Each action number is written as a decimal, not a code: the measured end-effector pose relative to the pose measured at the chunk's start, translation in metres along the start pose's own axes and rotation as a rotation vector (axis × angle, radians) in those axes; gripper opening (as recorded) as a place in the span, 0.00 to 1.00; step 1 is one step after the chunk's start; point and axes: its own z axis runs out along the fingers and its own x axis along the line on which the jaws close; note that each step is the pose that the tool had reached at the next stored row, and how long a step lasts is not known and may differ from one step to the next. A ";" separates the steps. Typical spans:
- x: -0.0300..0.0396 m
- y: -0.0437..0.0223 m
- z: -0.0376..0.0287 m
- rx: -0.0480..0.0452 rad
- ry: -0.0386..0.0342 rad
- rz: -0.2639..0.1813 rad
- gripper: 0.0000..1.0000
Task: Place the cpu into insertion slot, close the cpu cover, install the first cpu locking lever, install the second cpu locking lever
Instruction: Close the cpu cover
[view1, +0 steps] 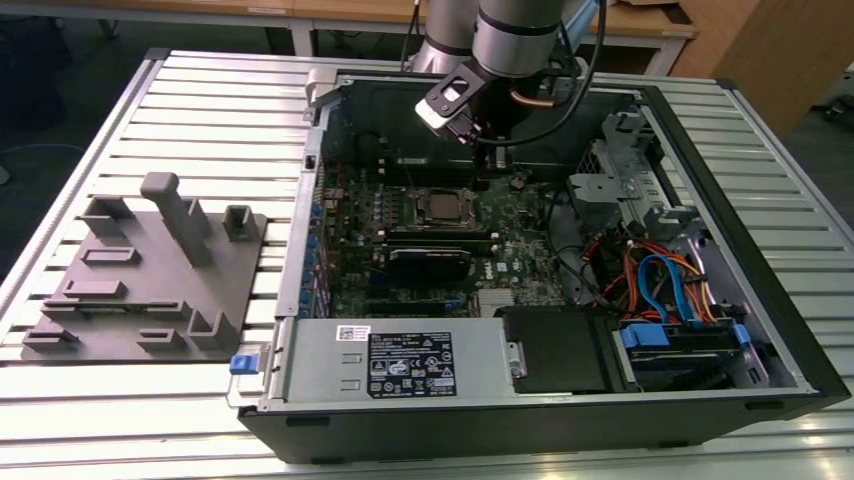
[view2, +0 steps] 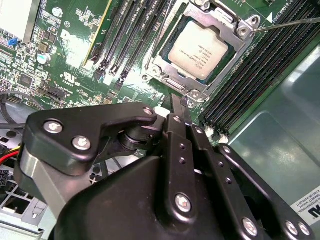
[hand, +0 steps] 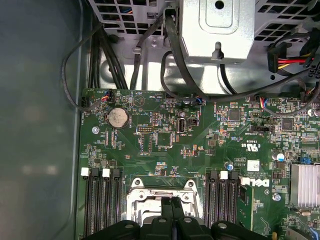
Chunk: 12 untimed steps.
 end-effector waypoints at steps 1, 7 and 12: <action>0.0000 0.0000 0.0000 0.0000 0.0000 0.000 0.10; 0.0000 -0.0008 0.0007 -0.0002 0.0002 -0.009 0.10; 0.0001 -0.0049 0.0032 -0.0001 0.0014 -0.012 0.10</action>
